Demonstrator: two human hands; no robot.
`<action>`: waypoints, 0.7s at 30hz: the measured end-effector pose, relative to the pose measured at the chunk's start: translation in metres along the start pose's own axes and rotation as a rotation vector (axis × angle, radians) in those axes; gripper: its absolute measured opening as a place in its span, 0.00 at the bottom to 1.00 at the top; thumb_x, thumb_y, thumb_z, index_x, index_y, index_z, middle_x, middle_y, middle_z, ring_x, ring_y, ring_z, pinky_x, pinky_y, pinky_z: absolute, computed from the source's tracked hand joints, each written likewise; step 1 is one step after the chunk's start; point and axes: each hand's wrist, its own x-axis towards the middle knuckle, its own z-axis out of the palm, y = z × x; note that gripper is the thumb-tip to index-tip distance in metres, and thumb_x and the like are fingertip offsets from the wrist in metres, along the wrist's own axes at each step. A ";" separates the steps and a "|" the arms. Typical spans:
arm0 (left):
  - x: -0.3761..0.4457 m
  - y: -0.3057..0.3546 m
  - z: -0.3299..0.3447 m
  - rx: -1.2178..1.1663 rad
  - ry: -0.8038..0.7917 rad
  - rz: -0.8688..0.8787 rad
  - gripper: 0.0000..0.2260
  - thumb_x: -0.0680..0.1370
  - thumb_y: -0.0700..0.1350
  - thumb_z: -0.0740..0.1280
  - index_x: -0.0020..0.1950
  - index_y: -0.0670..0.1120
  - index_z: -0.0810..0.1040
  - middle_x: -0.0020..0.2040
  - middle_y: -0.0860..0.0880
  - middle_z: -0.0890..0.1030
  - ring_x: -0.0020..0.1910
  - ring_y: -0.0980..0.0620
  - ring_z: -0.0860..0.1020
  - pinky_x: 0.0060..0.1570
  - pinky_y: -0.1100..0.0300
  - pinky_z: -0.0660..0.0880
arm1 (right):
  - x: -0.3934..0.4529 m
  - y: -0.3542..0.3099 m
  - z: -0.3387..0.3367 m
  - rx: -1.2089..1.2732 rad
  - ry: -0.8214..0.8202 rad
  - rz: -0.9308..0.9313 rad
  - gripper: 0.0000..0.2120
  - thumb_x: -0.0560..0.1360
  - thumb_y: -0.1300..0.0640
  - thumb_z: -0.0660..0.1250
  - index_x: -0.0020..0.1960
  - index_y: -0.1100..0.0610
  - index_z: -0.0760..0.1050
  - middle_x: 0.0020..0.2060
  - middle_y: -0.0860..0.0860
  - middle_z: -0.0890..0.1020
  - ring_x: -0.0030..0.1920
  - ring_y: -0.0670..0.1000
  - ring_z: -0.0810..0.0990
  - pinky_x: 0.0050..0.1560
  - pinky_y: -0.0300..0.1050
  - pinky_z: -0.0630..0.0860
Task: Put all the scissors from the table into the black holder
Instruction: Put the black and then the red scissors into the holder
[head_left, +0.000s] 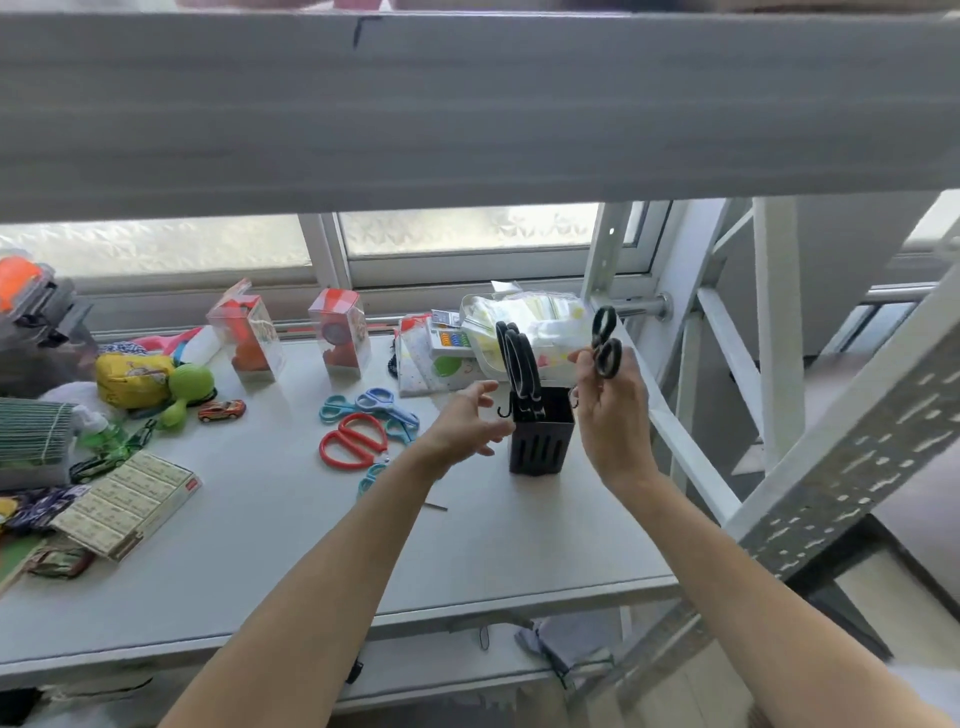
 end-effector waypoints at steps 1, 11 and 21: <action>0.003 0.002 0.003 0.004 -0.015 -0.008 0.32 0.78 0.39 0.71 0.79 0.47 0.61 0.71 0.43 0.69 0.50 0.48 0.79 0.41 0.62 0.79 | 0.006 0.002 0.001 -0.054 -0.027 0.009 0.12 0.83 0.56 0.56 0.51 0.61 0.76 0.47 0.55 0.77 0.42 0.52 0.78 0.48 0.47 0.76; 0.011 0.009 0.012 0.033 -0.057 -0.017 0.29 0.76 0.38 0.72 0.76 0.46 0.65 0.69 0.43 0.73 0.61 0.43 0.80 0.48 0.55 0.80 | 0.019 0.018 0.018 -0.466 -0.387 0.027 0.07 0.76 0.64 0.62 0.49 0.62 0.78 0.44 0.60 0.80 0.46 0.60 0.78 0.42 0.44 0.65; 0.012 0.007 0.011 0.012 -0.057 0.002 0.28 0.76 0.38 0.72 0.75 0.46 0.67 0.68 0.43 0.74 0.54 0.47 0.79 0.40 0.61 0.79 | 0.035 -0.004 0.014 -0.593 -0.652 0.154 0.04 0.71 0.64 0.69 0.41 0.57 0.77 0.44 0.58 0.80 0.42 0.54 0.75 0.41 0.42 0.68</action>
